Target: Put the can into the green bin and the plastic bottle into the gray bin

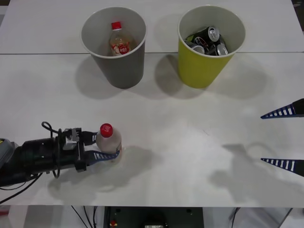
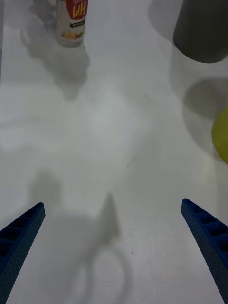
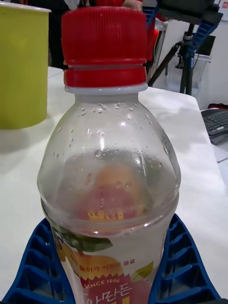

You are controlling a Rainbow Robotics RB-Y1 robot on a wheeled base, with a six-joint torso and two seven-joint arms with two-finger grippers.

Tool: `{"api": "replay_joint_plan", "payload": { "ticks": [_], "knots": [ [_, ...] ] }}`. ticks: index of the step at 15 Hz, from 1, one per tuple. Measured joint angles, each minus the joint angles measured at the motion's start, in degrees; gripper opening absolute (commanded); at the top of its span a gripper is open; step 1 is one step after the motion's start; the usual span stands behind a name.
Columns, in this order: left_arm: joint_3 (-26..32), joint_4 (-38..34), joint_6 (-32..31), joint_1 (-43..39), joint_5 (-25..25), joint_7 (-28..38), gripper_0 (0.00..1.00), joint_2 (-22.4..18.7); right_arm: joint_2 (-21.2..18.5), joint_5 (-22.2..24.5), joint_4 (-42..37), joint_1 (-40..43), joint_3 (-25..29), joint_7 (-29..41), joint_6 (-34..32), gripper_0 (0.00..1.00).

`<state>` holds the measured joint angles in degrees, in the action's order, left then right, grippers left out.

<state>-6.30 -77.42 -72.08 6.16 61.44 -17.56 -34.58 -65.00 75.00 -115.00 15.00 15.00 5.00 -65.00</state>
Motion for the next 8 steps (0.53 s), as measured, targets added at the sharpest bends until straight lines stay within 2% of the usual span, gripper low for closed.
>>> {"api": "replay_joint_plan", "payload": {
  "ticks": [3, 8],
  "knots": [
    [1.3, -4.4, 0.4, 0.0, 1.1, 10.6, 0.0, -5.4, 0.0, 0.0, 0.0, 0.0, 0.0, 0.0, 0.0, 1.0],
    [5.5, -16.4, 0.6, 0.0, 10.4, 33.0, 0.0, -17.3, 0.0, 0.0, 0.0, 0.0, 0.0, 0.0, 0.0, 1.0]
  ]
}}
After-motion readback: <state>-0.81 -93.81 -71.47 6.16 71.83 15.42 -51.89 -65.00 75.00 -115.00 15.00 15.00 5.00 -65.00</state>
